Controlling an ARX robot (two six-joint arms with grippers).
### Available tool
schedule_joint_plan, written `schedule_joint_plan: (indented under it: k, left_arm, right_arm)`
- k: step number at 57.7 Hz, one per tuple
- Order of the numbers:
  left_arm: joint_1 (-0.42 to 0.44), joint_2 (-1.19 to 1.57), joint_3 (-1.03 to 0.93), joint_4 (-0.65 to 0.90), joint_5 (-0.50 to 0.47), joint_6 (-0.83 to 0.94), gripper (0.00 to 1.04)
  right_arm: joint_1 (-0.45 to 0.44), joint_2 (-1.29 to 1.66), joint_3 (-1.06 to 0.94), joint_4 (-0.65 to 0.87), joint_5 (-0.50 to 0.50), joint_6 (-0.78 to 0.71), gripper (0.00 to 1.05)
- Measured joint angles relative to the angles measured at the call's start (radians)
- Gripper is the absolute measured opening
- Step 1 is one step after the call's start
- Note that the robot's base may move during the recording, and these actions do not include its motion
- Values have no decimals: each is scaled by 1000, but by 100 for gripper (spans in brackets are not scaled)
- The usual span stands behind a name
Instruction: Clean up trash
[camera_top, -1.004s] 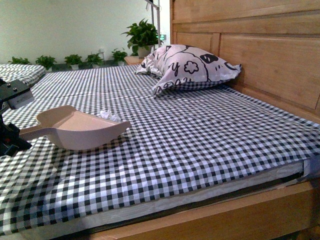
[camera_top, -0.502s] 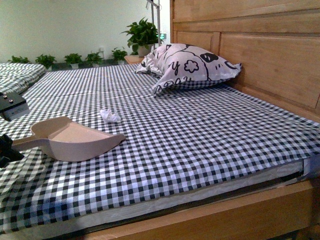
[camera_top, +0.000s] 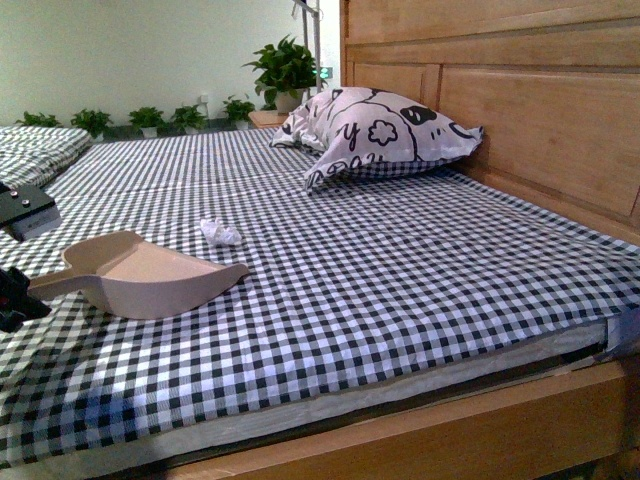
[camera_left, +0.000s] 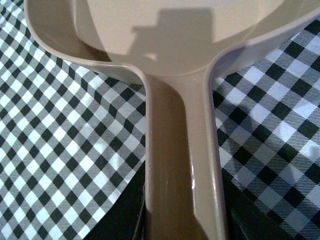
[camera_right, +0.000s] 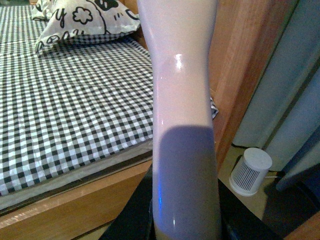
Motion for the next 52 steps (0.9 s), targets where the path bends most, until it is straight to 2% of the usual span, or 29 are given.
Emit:
schedule_joint_plan:
  k: [49,51,52]
  left_arm:
    - [5,6,0,-10,4,0,27]
    - [5,6,0,-10,4,0,27]
    - [5,6,0,-10,5,0,27]
  right_arm:
    - [0,0,0,0,0,0,19]
    - [-8,12,11,-37,-23,20,19]
    - [-24,35,35,-100,-64,35,19]
